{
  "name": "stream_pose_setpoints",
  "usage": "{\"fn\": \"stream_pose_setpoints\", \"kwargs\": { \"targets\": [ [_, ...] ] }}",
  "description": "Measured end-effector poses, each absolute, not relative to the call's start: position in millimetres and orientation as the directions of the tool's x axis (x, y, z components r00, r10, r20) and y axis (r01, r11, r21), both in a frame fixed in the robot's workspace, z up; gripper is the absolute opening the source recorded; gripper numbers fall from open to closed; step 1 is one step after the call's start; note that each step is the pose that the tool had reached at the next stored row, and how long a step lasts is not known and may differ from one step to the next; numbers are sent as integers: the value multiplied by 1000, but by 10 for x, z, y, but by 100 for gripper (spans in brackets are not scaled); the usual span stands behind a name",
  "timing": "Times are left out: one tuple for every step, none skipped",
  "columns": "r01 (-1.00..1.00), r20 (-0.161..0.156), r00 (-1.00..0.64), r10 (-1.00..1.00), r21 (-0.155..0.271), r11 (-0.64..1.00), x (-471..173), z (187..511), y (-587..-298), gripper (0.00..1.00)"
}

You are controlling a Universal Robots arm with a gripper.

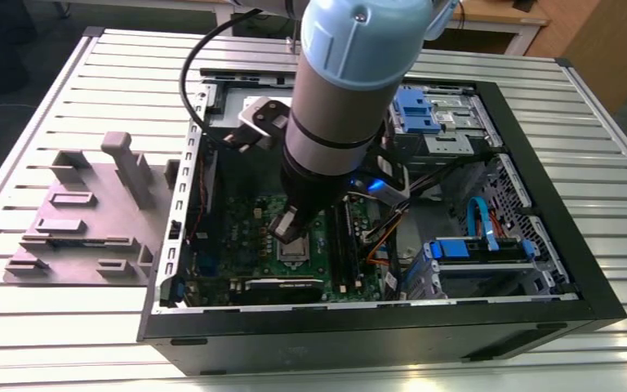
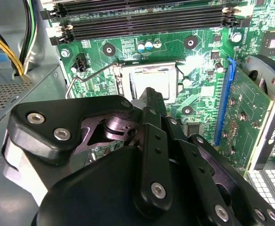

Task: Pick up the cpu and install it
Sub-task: 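Close the cpu cover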

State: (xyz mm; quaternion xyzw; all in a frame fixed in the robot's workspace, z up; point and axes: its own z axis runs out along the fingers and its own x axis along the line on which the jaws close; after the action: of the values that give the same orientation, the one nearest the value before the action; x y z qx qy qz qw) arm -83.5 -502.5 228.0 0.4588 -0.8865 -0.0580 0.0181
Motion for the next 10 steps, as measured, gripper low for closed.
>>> {"fn": "stream_pose_setpoints", "kwargs": {
  "targets": [
    [-811, -22, -578, -815, 119, 572, -840, 2280, -5025, 10],
    [-811, -22, -578, -816, 119, 572, -843, 2279, -5024, 10],
    [-811, -22, -578, -816, 119, 572, -845, 2278, -5024, 10],
    [-811, -22, -578, -816, 119, 572, -845, 2278, -5024, 10],
    [-812, -22, -578, -816, 119, 572, -845, 2279, -5024, 10],
    [-811, -21, -578, -816, 119, 572, -845, 2284, -5025, 10],
    [-811, -21, -578, -816, 118, 572, -845, 2289, -5025, 10],
    [-811, -21, -578, -816, 119, 572, -845, 2291, -5025, 10],
    [-811, -21, -578, -816, 118, 572, -845, 2298, -5024, 10],
    [-811, -21, -578, -816, 118, 572, -845, 2303, -5024, 10]
  ]
}}
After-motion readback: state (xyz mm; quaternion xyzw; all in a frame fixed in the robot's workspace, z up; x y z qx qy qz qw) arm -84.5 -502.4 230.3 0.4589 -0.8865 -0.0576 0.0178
